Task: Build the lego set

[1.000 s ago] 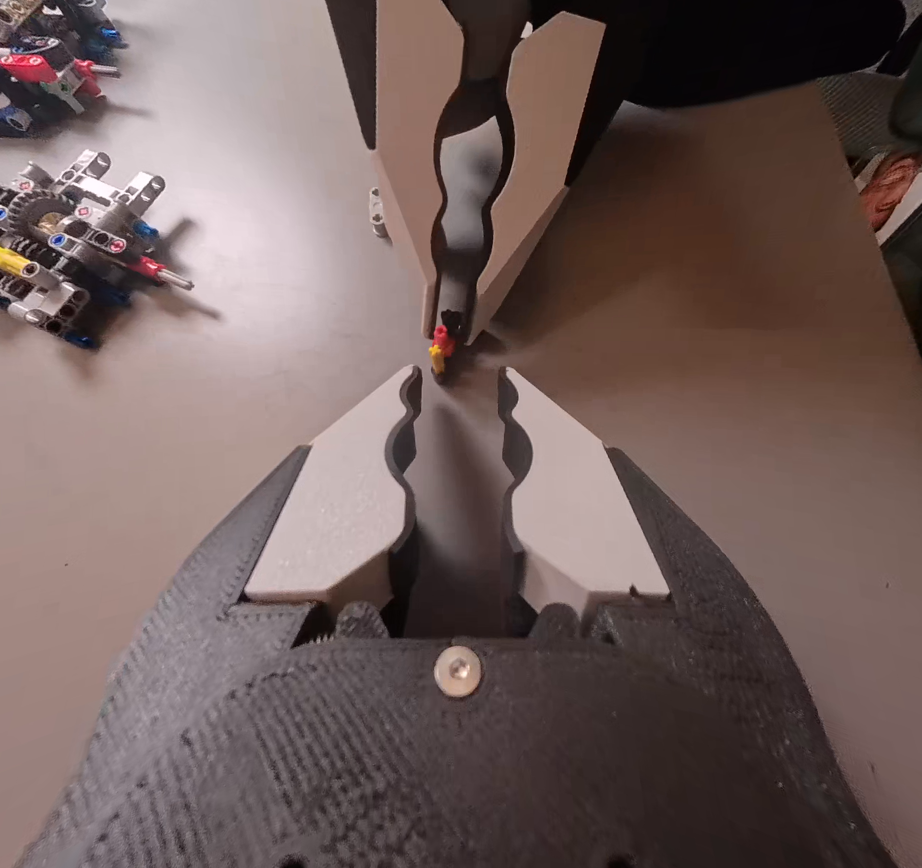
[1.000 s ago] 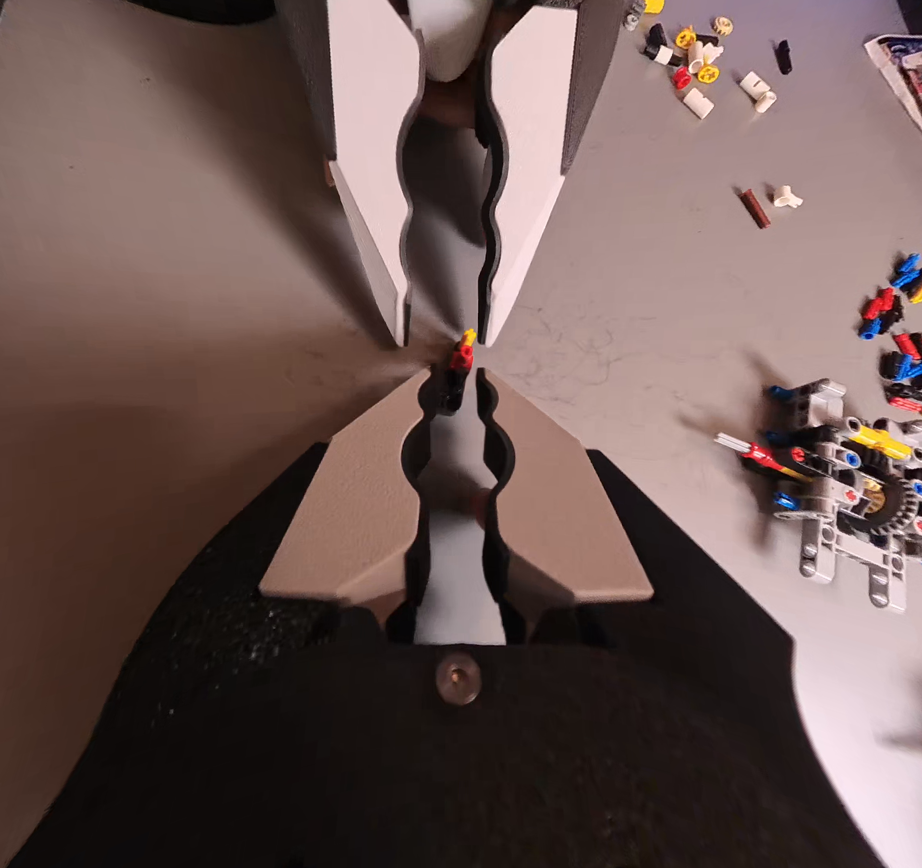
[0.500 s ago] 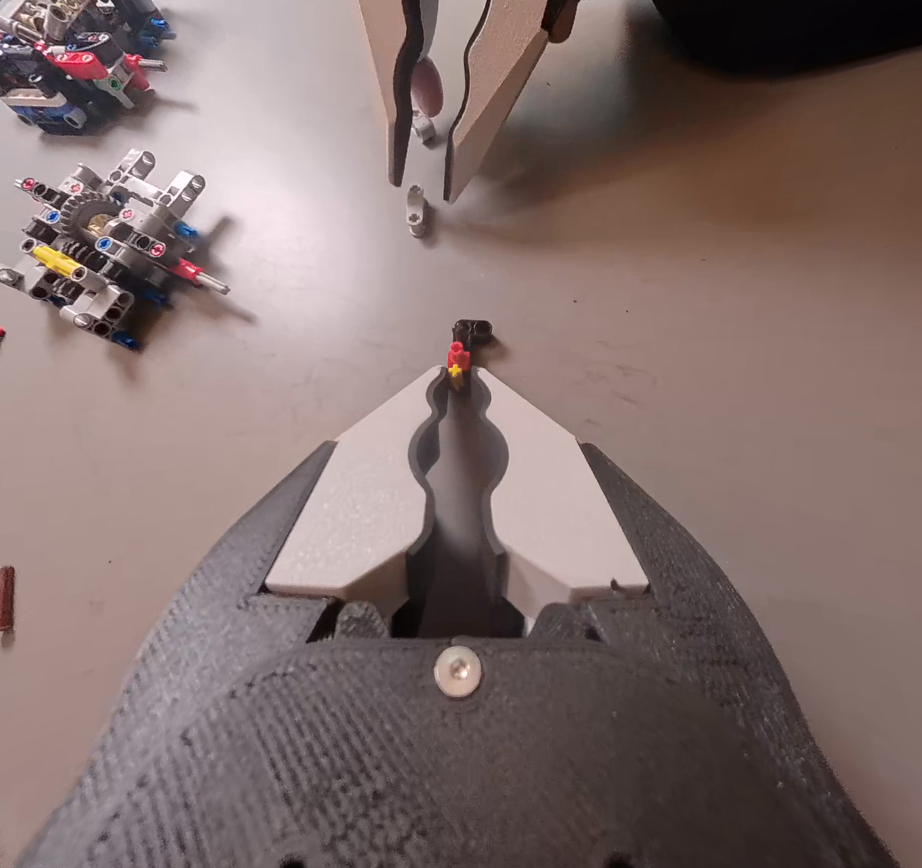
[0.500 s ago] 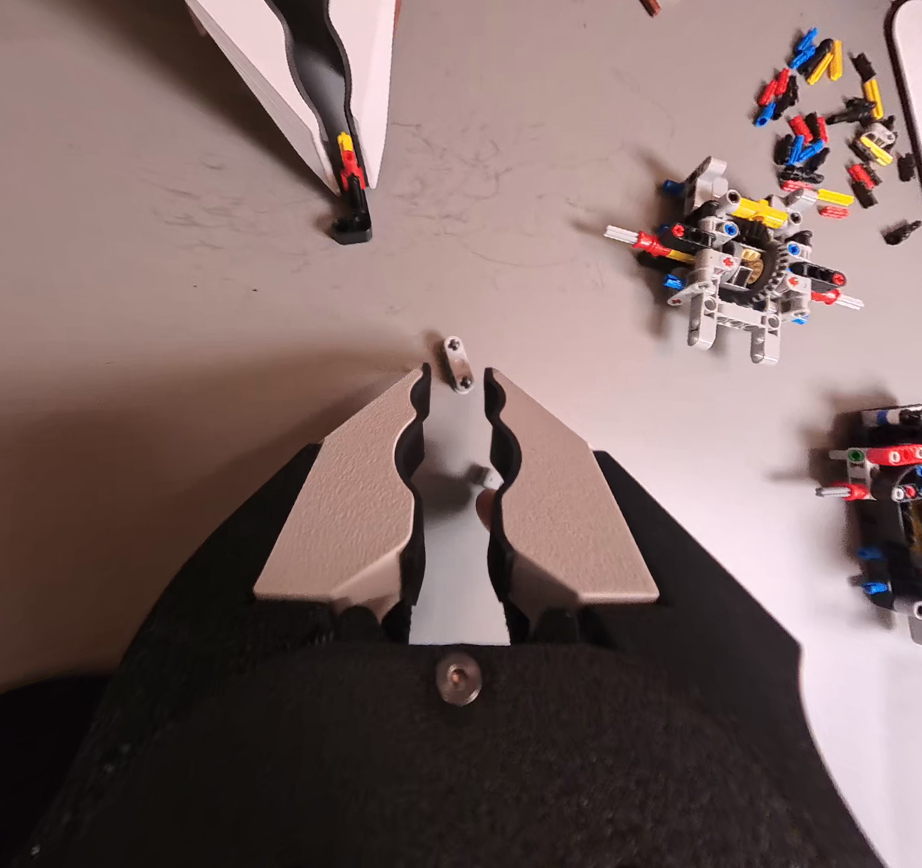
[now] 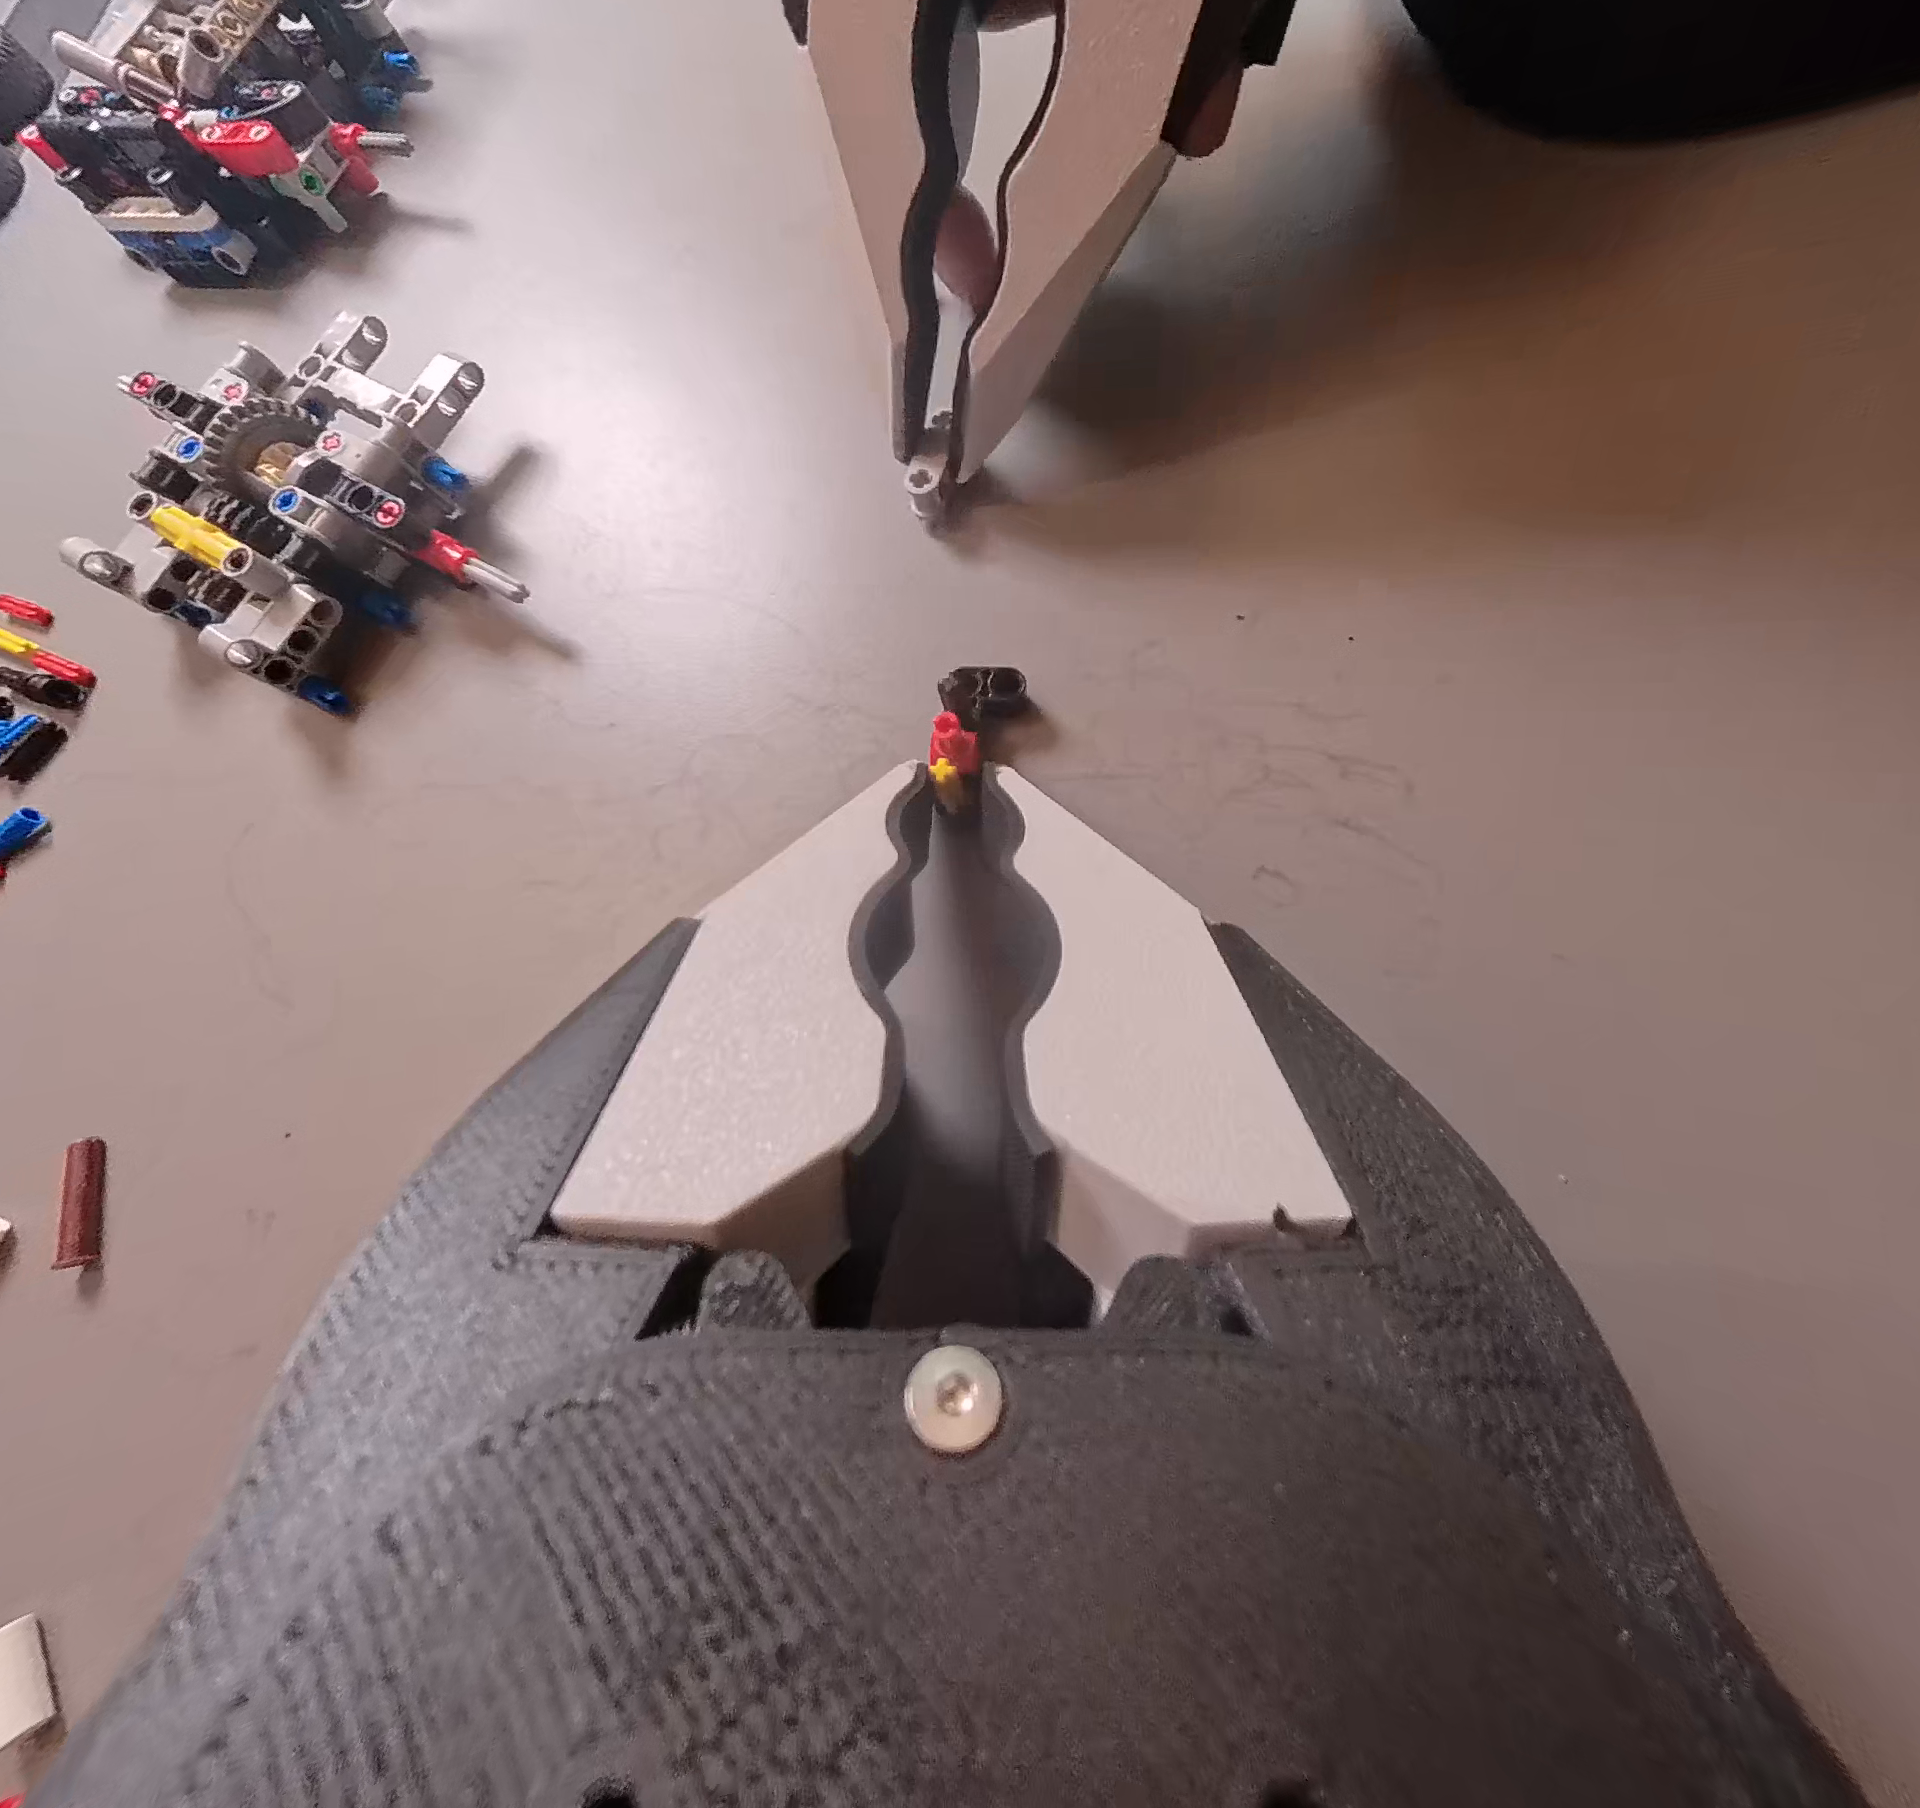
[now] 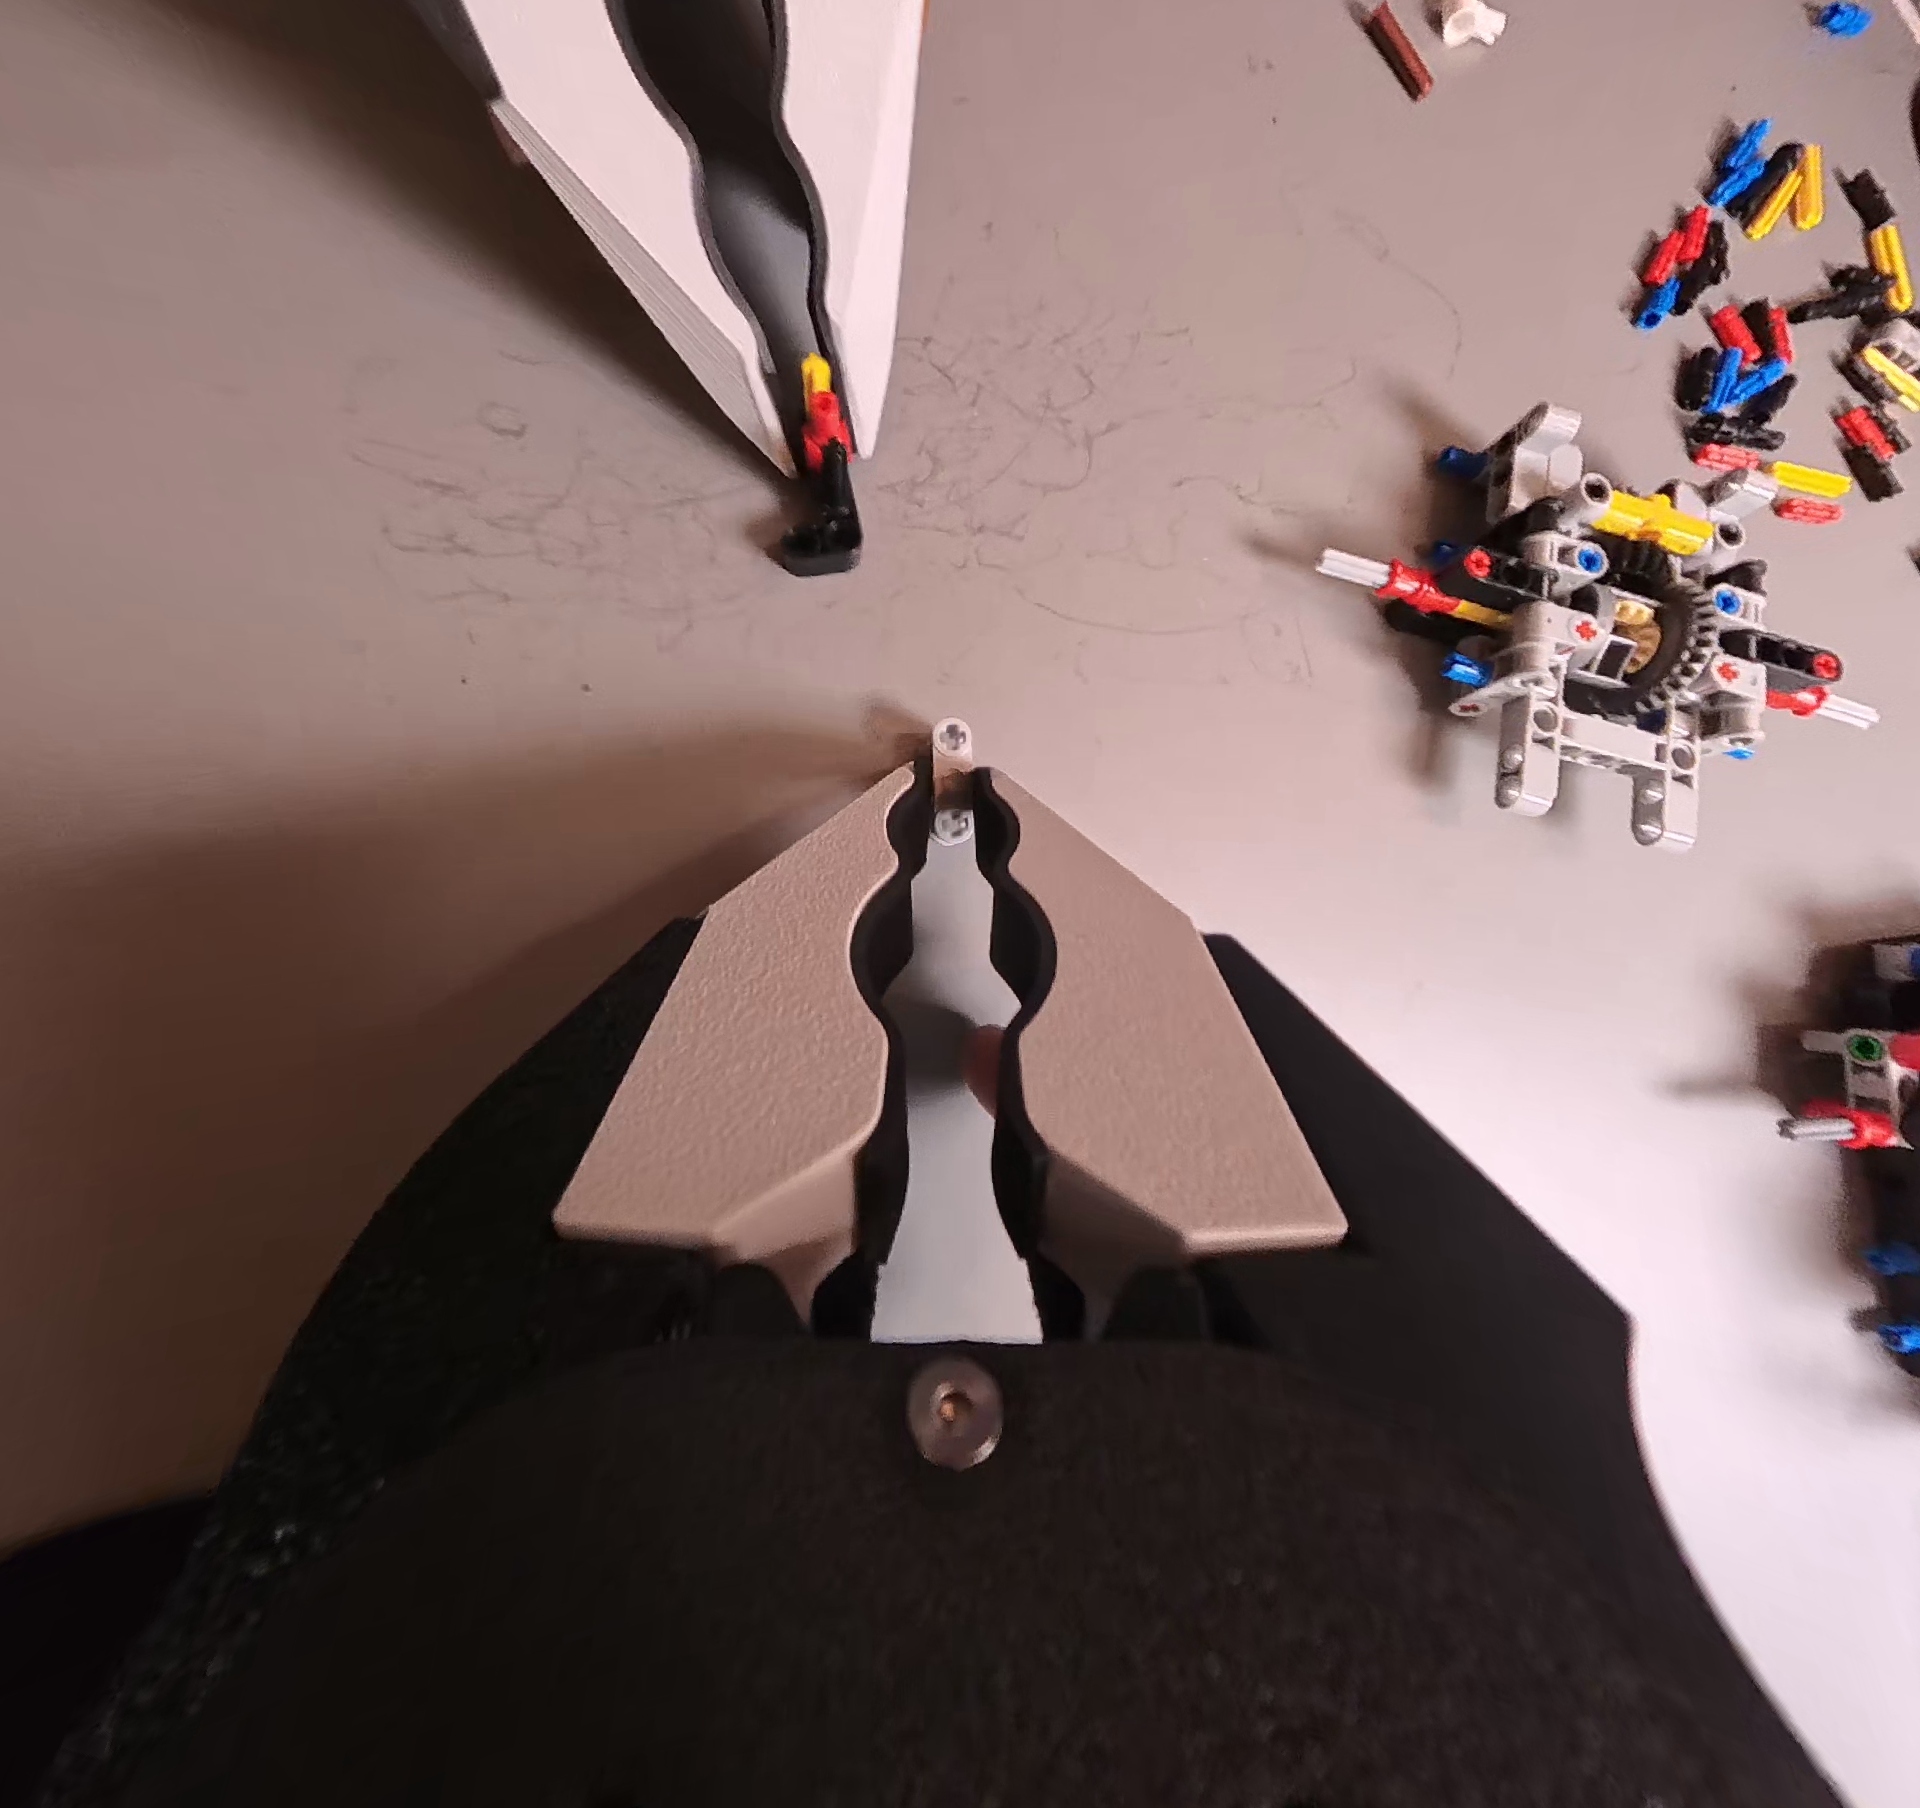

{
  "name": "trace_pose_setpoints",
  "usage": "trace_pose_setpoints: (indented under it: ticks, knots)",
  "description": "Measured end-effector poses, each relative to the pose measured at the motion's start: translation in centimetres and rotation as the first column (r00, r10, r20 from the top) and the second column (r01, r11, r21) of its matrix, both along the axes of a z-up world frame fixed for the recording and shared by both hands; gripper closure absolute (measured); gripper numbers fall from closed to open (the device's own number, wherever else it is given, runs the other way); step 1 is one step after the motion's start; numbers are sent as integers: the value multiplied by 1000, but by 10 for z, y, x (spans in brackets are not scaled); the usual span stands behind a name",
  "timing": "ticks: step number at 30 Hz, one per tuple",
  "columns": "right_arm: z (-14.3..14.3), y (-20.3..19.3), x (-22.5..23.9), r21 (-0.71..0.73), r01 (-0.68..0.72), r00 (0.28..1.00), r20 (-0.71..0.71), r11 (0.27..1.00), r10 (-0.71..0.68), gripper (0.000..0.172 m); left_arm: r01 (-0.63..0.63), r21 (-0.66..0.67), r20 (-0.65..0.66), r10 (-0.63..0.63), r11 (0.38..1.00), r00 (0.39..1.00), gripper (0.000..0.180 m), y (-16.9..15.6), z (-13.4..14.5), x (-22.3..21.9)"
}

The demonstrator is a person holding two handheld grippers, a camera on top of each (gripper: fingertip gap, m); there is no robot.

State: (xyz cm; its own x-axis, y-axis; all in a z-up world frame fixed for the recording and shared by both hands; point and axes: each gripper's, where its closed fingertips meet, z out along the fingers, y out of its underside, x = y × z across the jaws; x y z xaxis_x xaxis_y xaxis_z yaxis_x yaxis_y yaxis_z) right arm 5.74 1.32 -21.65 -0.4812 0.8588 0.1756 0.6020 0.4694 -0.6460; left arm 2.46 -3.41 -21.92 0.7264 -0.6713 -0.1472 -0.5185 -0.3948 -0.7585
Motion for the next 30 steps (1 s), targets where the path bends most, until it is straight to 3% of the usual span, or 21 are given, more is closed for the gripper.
trace_pose_setpoints:
  ticks: [7, 30]
  knots:
    - [10, -18, -9, -85, -25, 996, -86, 996, 18, 166, -20, 3, -4, 20, 1000, 1000, 173, 3, 0, -2]
    - [4, -15, -3, -87, 4, 999, -46, 996, -8, 165, -39, 17, -12, 39, 999, 999, 169, 5, 1, -3]
